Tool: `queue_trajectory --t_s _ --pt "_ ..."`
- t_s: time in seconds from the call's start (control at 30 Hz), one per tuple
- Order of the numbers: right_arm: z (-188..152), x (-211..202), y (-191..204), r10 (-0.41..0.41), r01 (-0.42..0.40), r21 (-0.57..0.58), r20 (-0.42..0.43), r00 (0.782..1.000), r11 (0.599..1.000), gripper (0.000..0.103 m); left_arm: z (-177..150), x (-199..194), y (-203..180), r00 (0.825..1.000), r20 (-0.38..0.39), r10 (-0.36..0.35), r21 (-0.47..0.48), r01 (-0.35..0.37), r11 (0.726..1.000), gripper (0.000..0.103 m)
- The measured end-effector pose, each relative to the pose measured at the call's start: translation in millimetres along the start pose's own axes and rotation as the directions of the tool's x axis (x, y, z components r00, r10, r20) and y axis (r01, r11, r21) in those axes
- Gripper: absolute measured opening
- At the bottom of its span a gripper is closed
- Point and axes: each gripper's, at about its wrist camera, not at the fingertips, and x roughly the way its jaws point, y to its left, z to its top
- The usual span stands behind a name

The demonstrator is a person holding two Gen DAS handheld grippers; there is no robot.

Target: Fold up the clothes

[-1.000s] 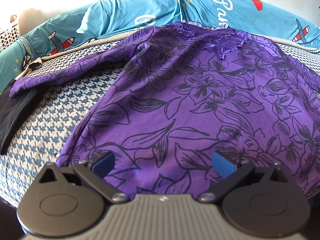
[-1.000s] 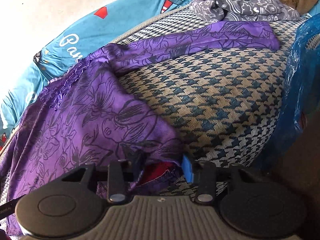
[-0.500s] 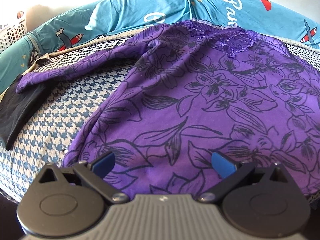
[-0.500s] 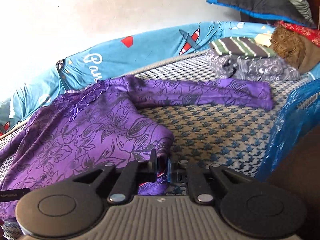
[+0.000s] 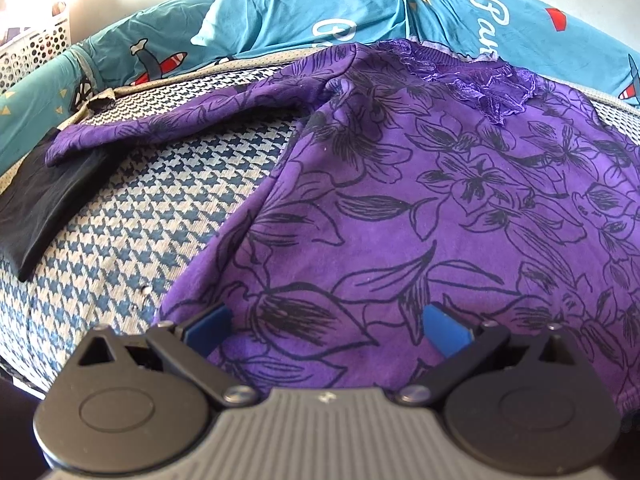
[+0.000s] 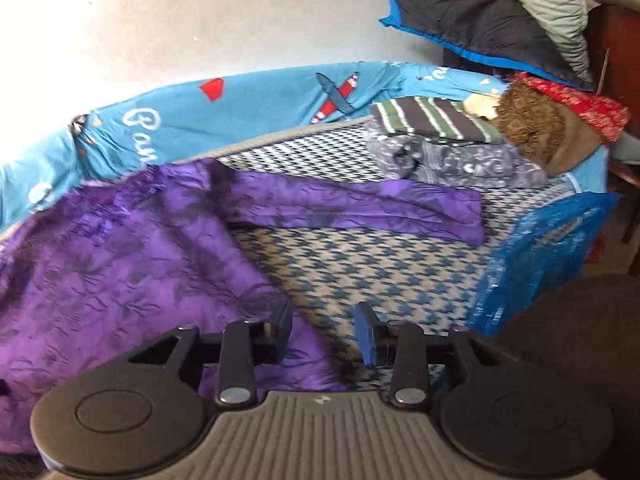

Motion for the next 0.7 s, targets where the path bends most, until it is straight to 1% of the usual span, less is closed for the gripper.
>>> queue_trajectory --t_s 0.1,0.2,0.3,0.4,0.47,0.5,0.53,0.6,0.63,0.7 --pt "5 7 17 0.083 -0.083 -0.06 -0.013 0.996 0.995 0.034 4 -4 -1 1.0 -0.004 -0.011 0.01 0.011 1.0 0.103" --pt "6 22 47 0.185 -0.191 -0.142 -0.057 0.981 0.971 0.035 12 -9 0 1.0 -0.009 -0.022 0.021 0.022 1.0 0.103" --pt "10 44 80 0.295 -0.321 -0.182 -0.153 0.943 0.93 0.036 26 -19 8 0.999 0.007 -0.037 0.037 0.037 0.999 0.103" --pt "16 67 116 0.363 -0.414 -0.231 -0.232 0.902 0.881 0.037 44 -30 25 0.999 0.044 -0.024 0.042 0.022 0.999 0.103" --pt "20 81 138 0.403 -0.468 -0.245 -0.27 0.874 0.849 0.041 55 -34 42 0.998 0.061 -0.023 0.016 0.022 1.0 0.103" --pt "22 89 149 0.423 -0.494 -0.251 -0.289 0.859 0.832 0.043 60 -35 50 0.997 0.07 -0.024 -0.001 0.024 1.0 0.103" --pt "24 96 160 0.44 -0.518 -0.254 -0.307 0.844 0.817 0.043 66 -36 60 0.997 0.08 -0.023 -0.02 0.025 0.999 0.103" --pt "30 110 182 0.464 -0.549 -0.227 -0.336 0.82 0.805 0.043 76 -34 78 0.996 0.088 -0.019 -0.059 0.024 0.998 0.103" --pt "32 116 193 0.476 -0.563 -0.226 -0.342 0.81 0.795 0.043 81 -32 86 0.996 0.09 -0.017 -0.077 0.024 0.997 0.103" --pt "38 124 215 0.498 -0.591 -0.268 -0.341 0.797 0.761 0.043 90 -27 100 0.996 0.091 -0.009 -0.105 0.019 0.994 0.103"
